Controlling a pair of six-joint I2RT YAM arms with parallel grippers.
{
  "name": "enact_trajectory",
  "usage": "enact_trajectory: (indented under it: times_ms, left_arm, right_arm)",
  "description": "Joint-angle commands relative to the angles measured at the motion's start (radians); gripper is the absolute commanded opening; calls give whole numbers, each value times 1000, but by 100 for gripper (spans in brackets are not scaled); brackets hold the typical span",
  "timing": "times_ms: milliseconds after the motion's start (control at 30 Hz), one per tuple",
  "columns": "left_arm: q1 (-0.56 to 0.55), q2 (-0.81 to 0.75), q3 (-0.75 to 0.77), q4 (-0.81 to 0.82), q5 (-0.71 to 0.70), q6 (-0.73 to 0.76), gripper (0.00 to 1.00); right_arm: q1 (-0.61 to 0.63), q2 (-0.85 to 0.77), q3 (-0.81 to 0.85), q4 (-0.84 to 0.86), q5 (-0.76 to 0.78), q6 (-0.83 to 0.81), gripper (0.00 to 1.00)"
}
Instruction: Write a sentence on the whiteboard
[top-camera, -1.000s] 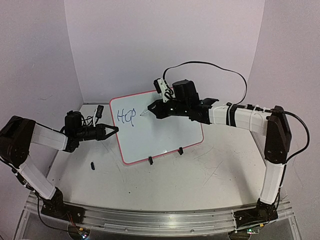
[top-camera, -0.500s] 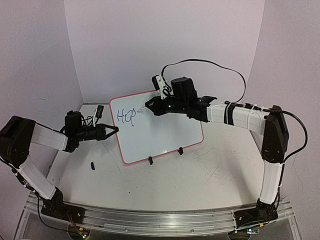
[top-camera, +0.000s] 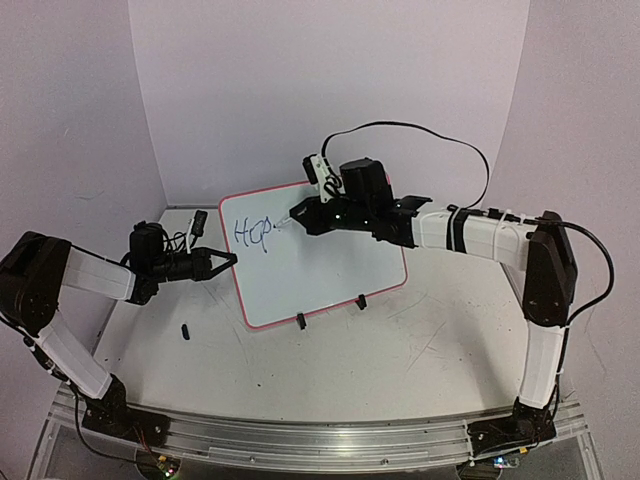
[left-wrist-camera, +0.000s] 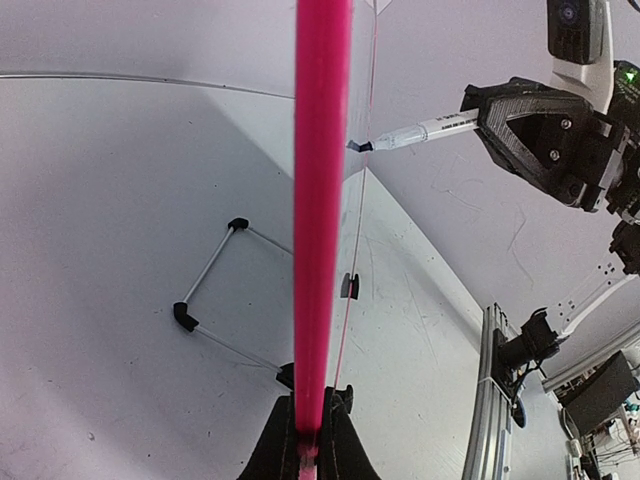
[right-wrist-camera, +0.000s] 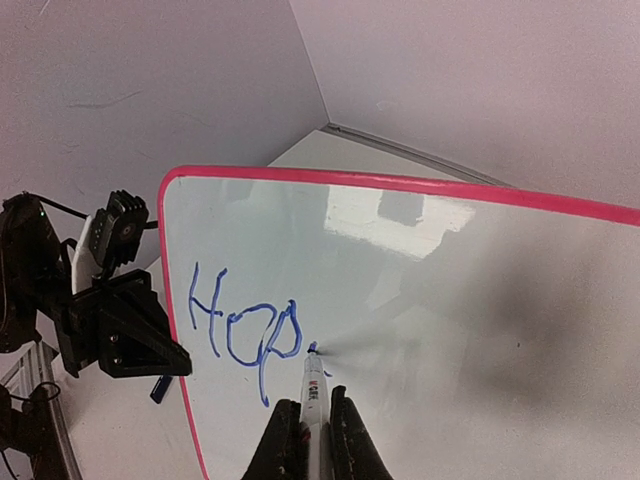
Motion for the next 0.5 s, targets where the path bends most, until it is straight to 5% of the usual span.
enact_trajectory:
  times_ms: [0,467]
  left_arm:
    - [-5,8,34,-25,-30,13,0]
    - [-5,8,34,-25,-31,14,0]
  right_arm:
    - [-7,-44,-27,20,57,-1,0]
    - [-41,-88,-65,21,97,-11,0]
